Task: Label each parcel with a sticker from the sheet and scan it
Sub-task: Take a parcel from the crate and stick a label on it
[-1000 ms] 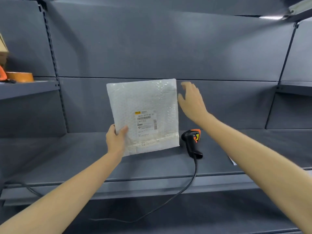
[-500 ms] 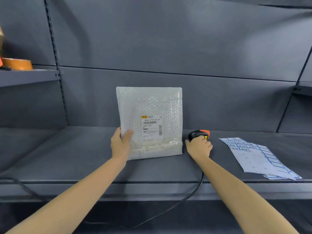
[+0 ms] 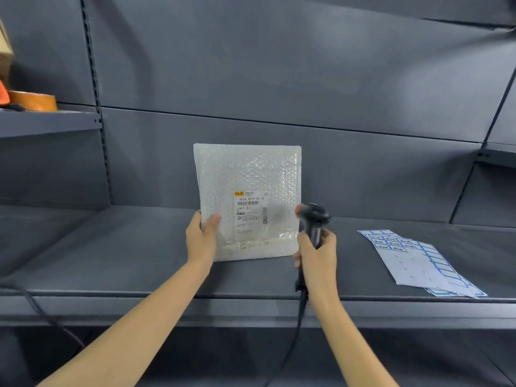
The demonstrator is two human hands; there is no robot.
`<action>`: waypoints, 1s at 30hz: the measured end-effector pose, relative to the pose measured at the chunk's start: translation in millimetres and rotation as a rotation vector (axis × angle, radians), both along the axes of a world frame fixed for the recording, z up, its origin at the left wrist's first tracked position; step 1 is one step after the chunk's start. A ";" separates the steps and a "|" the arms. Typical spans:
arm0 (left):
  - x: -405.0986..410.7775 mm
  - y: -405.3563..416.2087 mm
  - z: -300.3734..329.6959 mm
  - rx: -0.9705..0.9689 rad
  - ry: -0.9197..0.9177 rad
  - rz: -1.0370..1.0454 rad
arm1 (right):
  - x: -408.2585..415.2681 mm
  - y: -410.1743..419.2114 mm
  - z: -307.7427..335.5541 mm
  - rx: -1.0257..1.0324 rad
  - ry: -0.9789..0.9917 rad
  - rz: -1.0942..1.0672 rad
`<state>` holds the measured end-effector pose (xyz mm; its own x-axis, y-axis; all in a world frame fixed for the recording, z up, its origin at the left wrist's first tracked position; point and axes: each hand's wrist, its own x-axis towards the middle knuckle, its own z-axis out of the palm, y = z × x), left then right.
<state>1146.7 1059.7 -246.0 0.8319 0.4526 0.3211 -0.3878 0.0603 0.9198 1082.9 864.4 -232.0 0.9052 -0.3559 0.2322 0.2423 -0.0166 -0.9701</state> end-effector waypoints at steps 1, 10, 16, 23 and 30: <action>-0.8 0.0 0.3 0.005 0.000 0.001 | -10.5 9.9 -5.6 0.022 -0.035 0.064; -7.6 0.5 2.7 -0.009 -0.016 -0.051 | -38.1 56.6 -25.1 0.003 -0.099 0.326; -7.1 0.9 1.3 0.009 -0.008 -0.050 | -38.0 54.1 -25.0 -0.003 -0.126 0.320; -7.4 1.9 1.2 0.020 0.007 -0.051 | -35.3 47.9 -28.6 0.019 -0.167 0.305; -7.2 3.0 2.7 0.066 0.033 -0.025 | -1.7 -5.2 -22.8 -0.021 -0.053 0.038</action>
<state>1139.5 1062.7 -243.3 0.8534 0.4101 0.3218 -0.3564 0.0086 0.9343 1081.2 859.2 -254.7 0.9043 -0.3159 0.2870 0.2940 -0.0263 -0.9555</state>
